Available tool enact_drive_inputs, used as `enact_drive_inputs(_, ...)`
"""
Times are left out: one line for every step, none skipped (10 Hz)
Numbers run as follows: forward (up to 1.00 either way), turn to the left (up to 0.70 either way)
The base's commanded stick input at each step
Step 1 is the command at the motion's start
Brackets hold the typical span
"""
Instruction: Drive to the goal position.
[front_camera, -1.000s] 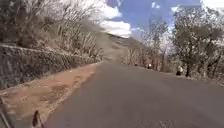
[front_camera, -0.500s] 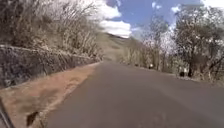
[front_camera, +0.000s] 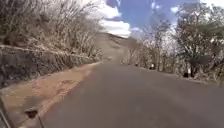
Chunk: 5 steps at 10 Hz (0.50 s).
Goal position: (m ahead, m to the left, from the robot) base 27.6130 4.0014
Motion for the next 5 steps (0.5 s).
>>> enact_drive_inputs(0.7, 0.0)
enact_drive_inputs(0.7, 0.0)
enact_drive_inputs(0.7, 0.0)
enact_drive_inputs(0.7, 0.0)
enact_drive_inputs(0.7, 0.0)
